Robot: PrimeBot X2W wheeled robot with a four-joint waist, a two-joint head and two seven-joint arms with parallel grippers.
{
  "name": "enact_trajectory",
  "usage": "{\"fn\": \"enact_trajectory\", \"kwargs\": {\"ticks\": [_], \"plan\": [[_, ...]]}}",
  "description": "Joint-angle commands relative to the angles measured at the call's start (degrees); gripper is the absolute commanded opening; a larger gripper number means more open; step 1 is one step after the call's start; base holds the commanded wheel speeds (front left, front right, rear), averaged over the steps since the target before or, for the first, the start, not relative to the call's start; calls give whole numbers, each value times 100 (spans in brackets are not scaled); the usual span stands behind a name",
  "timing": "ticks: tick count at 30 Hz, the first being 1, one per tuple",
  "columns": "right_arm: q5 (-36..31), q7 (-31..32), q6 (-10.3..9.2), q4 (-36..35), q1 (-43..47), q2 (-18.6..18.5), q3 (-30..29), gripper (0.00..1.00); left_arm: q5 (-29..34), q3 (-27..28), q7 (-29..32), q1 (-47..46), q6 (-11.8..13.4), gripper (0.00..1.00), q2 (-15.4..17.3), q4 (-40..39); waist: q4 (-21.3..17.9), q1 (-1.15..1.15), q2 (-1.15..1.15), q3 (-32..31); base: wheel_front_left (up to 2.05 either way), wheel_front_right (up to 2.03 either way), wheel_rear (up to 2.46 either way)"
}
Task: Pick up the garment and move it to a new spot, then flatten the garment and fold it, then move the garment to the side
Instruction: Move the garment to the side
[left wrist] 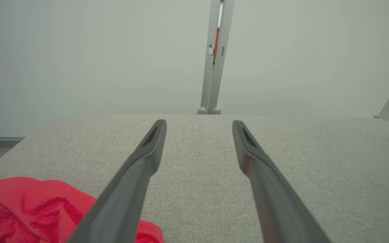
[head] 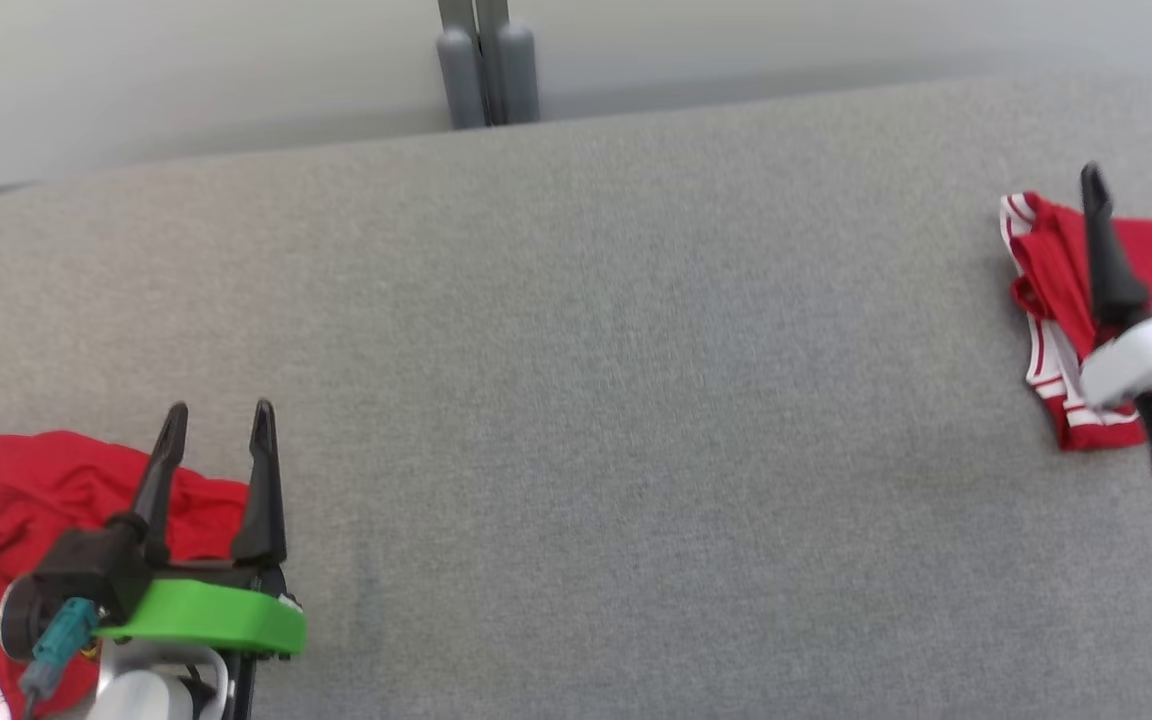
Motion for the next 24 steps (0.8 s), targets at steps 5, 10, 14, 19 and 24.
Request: {"fn": "enact_trajectory", "kwargs": {"ticks": [5,10,14,19,24], "plan": [[-173,-15,1,-737,1169,493,-208,100,71,35,-14,387,87,100,-102,156,397,0,0,-983,0,0,0],[-402,-15,1,-1144,2002,918,-171,100,177,138,-14,628,44,100,-318,276,413,0,0,-1081,0,0,0],[-545,-15,1,-1312,2458,1110,-155,100,309,220,-14,769,-13,100,-473,324,426,0,0,-1125,0,0,0],[-716,-15,1,-1550,2825,1379,-294,100,521,407,-15,927,-53,100,-621,317,415,0,0,-1146,0,0,0],[-824,-15,1,-1701,3024,1629,-364,100,634,524,-15,955,-115,100,-724,332,404,0,0,-1117,0,0,0]]}}
